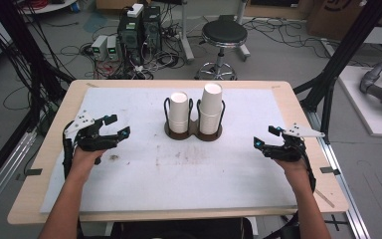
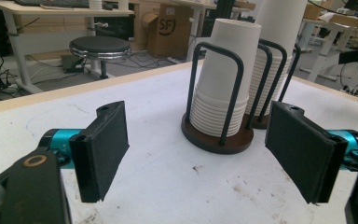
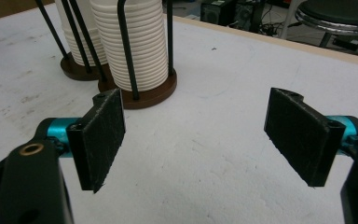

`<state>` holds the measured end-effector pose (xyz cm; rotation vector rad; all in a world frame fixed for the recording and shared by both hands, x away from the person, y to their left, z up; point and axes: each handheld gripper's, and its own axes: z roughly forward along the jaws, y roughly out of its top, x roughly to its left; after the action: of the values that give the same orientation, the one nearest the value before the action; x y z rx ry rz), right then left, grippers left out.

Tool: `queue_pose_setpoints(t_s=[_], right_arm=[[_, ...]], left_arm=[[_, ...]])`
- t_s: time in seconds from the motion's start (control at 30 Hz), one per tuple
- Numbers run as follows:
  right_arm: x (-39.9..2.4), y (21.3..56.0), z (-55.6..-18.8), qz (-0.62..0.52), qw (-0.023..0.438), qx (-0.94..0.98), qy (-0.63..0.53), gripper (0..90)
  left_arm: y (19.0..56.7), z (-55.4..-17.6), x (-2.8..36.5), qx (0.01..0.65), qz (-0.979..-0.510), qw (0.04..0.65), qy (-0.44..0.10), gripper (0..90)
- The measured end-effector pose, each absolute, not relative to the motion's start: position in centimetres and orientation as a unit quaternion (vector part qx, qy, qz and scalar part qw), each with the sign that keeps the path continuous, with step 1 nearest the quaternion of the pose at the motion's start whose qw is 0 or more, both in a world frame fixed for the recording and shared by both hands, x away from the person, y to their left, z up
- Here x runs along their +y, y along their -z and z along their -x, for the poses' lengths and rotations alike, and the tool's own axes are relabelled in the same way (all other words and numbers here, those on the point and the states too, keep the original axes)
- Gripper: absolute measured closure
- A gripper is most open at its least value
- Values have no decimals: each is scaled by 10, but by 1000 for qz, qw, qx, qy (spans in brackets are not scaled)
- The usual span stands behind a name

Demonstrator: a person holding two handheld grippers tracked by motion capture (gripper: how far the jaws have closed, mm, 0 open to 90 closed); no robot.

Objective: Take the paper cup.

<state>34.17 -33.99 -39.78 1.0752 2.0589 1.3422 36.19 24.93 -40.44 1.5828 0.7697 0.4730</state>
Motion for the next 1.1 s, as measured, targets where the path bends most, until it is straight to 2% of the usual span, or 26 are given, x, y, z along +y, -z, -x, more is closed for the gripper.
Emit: queue_pose_setpoints(t_s=[0.4,0.63,0.77,0.87,0.97,1.0,1.1], right_arm=[[-335,399,-341,-384,224,745,-497,208],[-314,391,-340,-352,212,745,-526,214],[-296,388,-339,-323,207,750,-538,311],[-283,385,-342,-311,189,754,-546,457],[-271,381,-344,-300,186,751,-558,541],[-271,381,-344,-300,186,751,-558,541],[-253,380,-346,-289,182,757,-557,658]], left_arm=[[409,-365,244,338,-696,602,-196,213],[410,-362,242,338,-699,599,-196,214],[414,-360,242,343,-702,594,-194,214],[414,-359,242,344,-702,593,-196,214],[414,-358,243,345,-701,592,-198,214],[414,-358,243,345,-701,592,-198,213],[415,-358,243,347,-700,592,-198,214]])
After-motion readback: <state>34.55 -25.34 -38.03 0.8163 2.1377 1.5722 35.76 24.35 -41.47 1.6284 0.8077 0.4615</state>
